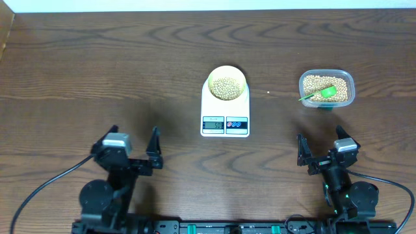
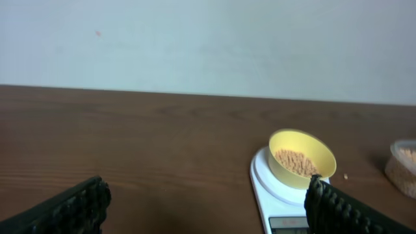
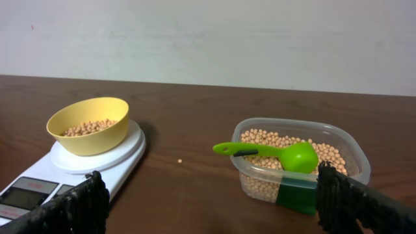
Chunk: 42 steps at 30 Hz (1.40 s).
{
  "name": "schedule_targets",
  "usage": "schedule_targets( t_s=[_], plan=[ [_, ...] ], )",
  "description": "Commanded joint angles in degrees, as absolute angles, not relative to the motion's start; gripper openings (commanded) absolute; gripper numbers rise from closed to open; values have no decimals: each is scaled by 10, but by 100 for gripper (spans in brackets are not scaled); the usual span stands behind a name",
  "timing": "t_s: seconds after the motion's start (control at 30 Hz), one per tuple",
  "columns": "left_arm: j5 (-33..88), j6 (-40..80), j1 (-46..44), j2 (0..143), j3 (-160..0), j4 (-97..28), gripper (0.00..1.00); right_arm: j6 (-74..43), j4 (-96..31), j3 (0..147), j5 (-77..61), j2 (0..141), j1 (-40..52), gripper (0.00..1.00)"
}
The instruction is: Scoop item into bowl and weigh 50g on scale
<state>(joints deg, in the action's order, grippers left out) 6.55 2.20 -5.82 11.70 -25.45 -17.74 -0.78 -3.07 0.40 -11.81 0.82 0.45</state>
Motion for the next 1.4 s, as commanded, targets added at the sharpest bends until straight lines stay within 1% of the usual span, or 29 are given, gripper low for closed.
schedule_targets(
  t_s=[0.0, 0.13, 0.27, 0.57, 0.93, 1.37],
  plan=[
    [114, 9, -55, 104, -204, -137, 98, -1, -33, 3, -120, 3, 1, 99],
    [131, 11, -55, 90, -157, -89, 98, -1, -33, 3, -120, 3, 1, 99],
    [136, 13, -55, 69, -122, -68, 98, -1, -33, 3, -120, 3, 1, 99],
    [135, 13, -55, 2, -59, -67, 98, -1, -33, 3, -120, 3, 1, 99],
    [135, 13, -55, 1, -18, -67, 98, -1, -33, 3, -120, 3, 1, 99],
    [124, 13, -55, 1, -18, -65, 98, -1, -33, 3, -120, 3, 1, 99]
  ],
)
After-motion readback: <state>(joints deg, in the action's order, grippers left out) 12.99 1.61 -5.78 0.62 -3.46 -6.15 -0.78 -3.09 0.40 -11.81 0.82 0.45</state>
